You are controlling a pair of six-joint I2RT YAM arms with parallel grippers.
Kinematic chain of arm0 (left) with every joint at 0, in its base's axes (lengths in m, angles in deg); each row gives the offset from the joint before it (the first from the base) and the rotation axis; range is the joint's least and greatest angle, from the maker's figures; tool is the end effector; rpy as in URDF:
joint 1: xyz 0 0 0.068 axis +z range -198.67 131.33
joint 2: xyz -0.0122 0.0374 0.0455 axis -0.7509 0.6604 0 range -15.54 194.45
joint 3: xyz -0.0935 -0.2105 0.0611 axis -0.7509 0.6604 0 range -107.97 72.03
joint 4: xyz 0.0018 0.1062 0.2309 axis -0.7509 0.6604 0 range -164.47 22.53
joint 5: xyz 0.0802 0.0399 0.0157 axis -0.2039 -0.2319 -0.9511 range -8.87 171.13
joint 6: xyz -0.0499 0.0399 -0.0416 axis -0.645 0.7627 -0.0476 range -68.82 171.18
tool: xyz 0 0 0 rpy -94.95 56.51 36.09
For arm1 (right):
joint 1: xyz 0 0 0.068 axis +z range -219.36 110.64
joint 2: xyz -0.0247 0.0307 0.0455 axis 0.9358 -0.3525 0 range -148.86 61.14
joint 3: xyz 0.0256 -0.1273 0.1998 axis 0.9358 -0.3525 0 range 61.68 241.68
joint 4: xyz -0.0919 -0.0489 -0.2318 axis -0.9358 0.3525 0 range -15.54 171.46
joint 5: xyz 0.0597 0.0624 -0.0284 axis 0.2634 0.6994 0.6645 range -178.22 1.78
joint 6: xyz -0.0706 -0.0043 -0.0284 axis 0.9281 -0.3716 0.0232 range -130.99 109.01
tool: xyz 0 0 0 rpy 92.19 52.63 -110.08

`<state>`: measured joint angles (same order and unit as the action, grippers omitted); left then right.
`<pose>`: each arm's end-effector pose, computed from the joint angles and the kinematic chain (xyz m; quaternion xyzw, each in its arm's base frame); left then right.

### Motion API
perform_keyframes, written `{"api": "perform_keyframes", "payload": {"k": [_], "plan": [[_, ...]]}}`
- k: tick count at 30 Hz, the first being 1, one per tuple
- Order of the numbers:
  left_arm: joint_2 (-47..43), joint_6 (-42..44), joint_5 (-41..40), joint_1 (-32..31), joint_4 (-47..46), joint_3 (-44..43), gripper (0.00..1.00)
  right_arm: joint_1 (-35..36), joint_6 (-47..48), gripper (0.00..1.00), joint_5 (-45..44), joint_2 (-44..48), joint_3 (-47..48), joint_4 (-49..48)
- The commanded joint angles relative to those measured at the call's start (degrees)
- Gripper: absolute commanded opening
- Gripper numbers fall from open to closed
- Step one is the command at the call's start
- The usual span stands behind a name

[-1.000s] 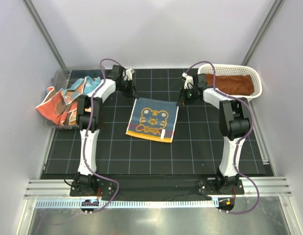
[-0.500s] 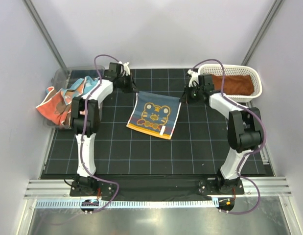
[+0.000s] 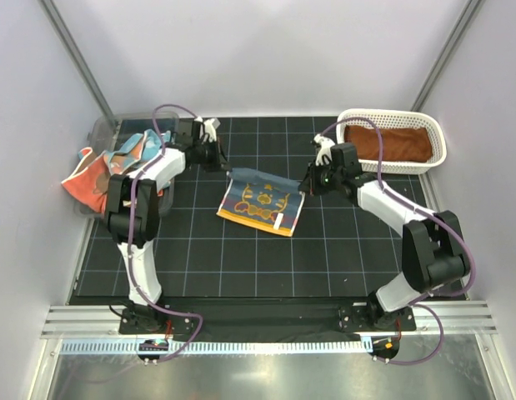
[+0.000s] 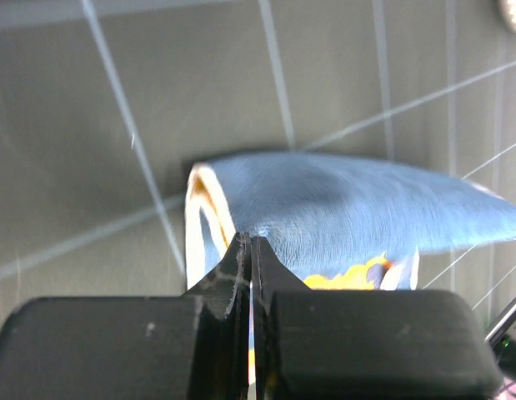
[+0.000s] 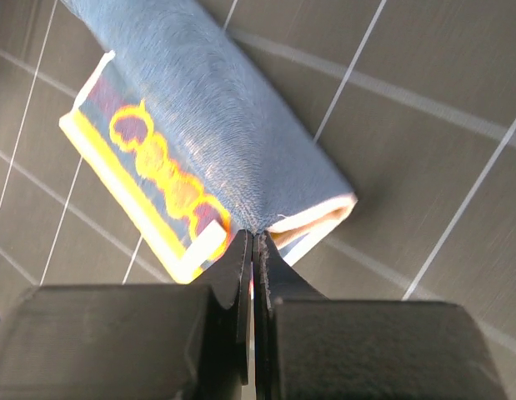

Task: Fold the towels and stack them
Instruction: Fold the towel

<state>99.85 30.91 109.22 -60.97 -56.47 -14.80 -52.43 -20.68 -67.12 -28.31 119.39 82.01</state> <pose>0.4282 -0.1246 0.1638 0.0270 0.9053 -0.3171 0.2814 0.3329 0.1256 0.1828 -0.1344 0.8817 0.2579 0.3716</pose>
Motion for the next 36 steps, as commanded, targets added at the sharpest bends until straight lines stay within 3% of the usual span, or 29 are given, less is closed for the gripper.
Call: {"api": "perform_keyframes", "payload": {"k": [1,14,30,32,33,34,36], "plan": [[-5.0,1.7,-1.5,0.2,-1.9,4.6,0.00,1.6,-2.3,0.01,-2.0,5.2,-3.5,-2.3],[-12.4,2.0,-4.3,0.2,0.5,13.9,0.00,9.7,-7.7,0.01,-3.3,11.2,-15.7,-9.1],[-17.0,0.6,-7.3,-0.1,3.0,21.6,0.02,11.0,-9.6,0.01,-3.7,12.5,-21.9,-10.5],[-17.5,0.5,-7.9,-0.2,3.4,21.8,0.10,11.1,-10.3,0.07,-3.2,12.6,-22.0,-10.5],[-17.7,0.6,-8.4,-0.2,3.5,21.8,0.17,11.1,-10.8,0.12,-3.2,12.7,-21.9,-9.6],[-17.9,0.7,-9.0,-0.3,4.3,21.5,0.30,11.0,-11.0,0.18,-3.3,12.9,-21.2,-8.7],[-18.4,0.9,-11.3,-0.3,6.8,20.1,0.41,11.0,-11.4,0.27,-3.5,13.6,-20.0,-4.1]]}}
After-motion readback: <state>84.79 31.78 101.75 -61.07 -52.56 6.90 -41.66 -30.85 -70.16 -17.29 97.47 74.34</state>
